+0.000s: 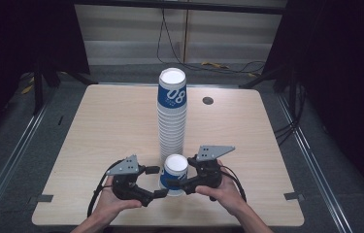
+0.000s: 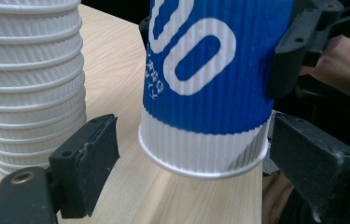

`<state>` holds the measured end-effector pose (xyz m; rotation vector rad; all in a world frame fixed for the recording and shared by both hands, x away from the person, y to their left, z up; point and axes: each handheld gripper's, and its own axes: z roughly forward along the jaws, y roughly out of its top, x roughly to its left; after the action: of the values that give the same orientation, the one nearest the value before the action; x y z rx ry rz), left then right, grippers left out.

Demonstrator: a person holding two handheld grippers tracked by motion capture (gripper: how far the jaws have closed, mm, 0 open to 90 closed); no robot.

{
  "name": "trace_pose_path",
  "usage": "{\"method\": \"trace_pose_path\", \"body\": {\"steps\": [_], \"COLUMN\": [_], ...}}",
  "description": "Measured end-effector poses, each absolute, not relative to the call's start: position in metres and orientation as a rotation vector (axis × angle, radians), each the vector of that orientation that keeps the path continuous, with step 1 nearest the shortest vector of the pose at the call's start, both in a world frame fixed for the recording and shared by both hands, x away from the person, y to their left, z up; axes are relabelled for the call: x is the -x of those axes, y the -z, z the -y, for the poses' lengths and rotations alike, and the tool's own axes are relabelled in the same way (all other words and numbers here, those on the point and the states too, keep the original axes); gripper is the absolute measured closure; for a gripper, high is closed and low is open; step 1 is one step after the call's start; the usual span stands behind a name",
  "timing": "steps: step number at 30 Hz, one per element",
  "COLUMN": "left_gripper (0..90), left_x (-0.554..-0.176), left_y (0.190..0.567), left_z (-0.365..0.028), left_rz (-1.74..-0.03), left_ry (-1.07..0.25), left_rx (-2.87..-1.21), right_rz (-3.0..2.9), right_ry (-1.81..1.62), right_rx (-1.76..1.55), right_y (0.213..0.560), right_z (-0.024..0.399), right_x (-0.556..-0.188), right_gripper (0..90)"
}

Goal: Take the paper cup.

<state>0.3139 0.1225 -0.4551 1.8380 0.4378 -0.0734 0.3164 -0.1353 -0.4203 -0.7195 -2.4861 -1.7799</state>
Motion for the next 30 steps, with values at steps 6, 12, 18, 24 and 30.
{"method": "trace_pose_path", "body": {"steps": [6, 12, 18, 24, 30], "left_gripper": [15.6, 14.7, 7.6, 7.1, 16.9], "left_x": [-0.313, -0.313, -0.314, -0.314, -0.313], "left_y": [0.458, 0.456, 0.459, 0.458, 0.457], "left_z": [-0.117, -0.113, -0.11, -0.108, -0.11], "left_rz": [-0.4, -0.378, -0.384, -0.373, -0.331], "left_ry": [0.097, 0.097, 0.105, 0.114, 0.103], "left_rx": [-1.86, -1.873, -1.888, -1.884, -1.88], "right_rz": [2.478, 2.477, 2.484, 2.489, 2.502], "right_ry": [1.782, 1.777, 1.762, 1.767, 1.774], "right_rx": [0.69, 0.669, 0.642, 0.615, 0.612], "right_y": [0.421, 0.421, 0.422, 0.421, 0.42], "right_z": [0.129, 0.126, 0.121, 0.117, 0.116], "right_x": [-0.315, -0.313, -0.311, -0.309, -0.308], "right_gripper": [26.5, 26.7, 26.7, 26.7, 26.6]}}
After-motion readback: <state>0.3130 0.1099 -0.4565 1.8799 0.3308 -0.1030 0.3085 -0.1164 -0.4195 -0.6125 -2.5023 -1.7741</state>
